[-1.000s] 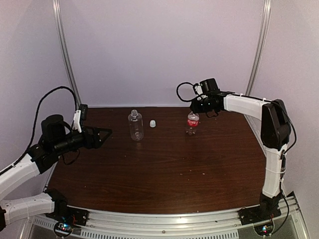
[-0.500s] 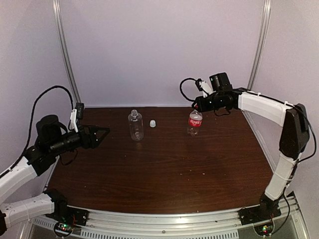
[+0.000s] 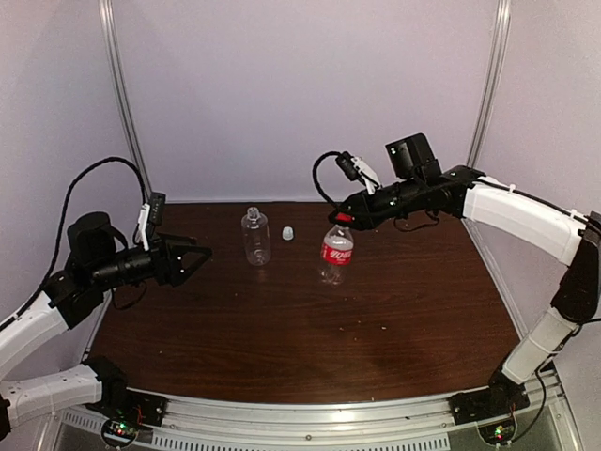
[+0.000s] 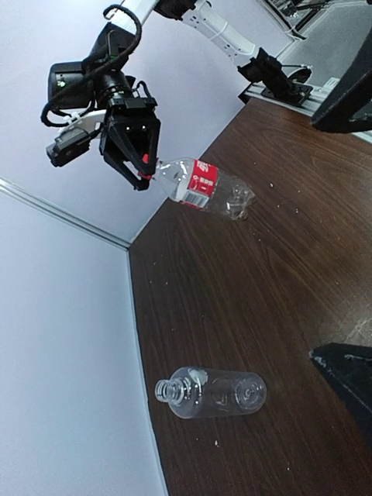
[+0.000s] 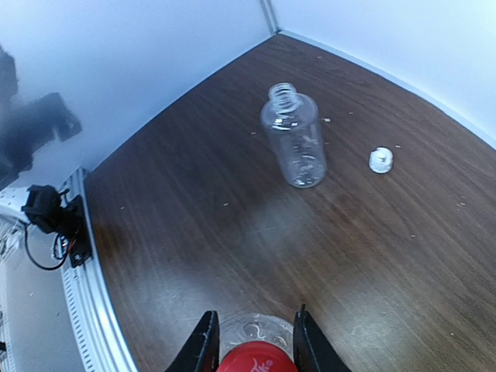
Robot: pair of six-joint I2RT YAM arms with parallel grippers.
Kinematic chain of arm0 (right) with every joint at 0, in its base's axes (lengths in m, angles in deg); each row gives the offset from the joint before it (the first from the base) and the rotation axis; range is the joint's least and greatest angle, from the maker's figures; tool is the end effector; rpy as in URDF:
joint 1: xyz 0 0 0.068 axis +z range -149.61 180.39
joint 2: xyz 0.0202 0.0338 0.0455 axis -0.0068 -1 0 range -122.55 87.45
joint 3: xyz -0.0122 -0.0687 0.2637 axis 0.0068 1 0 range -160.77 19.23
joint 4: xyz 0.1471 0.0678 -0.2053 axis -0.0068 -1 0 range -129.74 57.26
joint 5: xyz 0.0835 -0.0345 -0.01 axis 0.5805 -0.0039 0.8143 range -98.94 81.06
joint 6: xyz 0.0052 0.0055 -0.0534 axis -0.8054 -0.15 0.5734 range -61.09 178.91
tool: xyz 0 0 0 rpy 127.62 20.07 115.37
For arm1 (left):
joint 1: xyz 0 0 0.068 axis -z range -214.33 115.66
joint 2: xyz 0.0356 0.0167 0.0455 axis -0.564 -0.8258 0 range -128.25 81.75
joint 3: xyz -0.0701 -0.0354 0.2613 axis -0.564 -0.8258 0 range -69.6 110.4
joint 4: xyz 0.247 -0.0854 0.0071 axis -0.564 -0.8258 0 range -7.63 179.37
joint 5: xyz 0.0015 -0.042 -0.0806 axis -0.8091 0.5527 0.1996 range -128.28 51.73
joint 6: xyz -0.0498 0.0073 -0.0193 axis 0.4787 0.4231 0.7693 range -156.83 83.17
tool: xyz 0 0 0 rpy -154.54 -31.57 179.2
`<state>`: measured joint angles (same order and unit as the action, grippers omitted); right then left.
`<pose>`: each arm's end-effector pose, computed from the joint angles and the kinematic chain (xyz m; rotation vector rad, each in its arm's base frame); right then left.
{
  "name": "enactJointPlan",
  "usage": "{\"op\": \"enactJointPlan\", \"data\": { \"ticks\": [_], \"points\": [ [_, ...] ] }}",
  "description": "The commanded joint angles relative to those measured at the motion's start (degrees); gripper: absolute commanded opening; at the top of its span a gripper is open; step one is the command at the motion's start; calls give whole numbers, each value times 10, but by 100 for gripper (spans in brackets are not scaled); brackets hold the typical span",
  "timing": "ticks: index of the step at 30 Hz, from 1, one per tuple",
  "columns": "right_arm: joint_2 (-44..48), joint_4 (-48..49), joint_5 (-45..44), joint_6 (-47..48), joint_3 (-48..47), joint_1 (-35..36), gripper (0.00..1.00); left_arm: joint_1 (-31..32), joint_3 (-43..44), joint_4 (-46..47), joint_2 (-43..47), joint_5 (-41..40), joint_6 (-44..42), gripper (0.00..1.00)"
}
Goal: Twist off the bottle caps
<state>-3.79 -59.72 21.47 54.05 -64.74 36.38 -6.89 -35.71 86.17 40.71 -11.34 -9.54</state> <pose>0.2830 0.2279 0.3469 -0.9025 2.0514 0.9746 0.1482 -0.0951 0.2969 0.3678 1.8288 -1.0905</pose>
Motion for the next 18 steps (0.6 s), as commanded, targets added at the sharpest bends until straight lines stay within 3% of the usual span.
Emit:
{"op": "enactJointPlan", "data": {
  "ticks": [1, 11, 18],
  "points": [
    [17, -16, 84, 7, -24, 30, 0, 25, 34, 8, -15, 26, -29, 95],
    [7, 12, 164, -5, -32, 65, 0, 145, 51, 61, -93, -25, -63, 91],
    [2, 26, 213, -15, -33, 70, 0, 167, 43, 122, -145, 24, -54, 91]
  ]
}}
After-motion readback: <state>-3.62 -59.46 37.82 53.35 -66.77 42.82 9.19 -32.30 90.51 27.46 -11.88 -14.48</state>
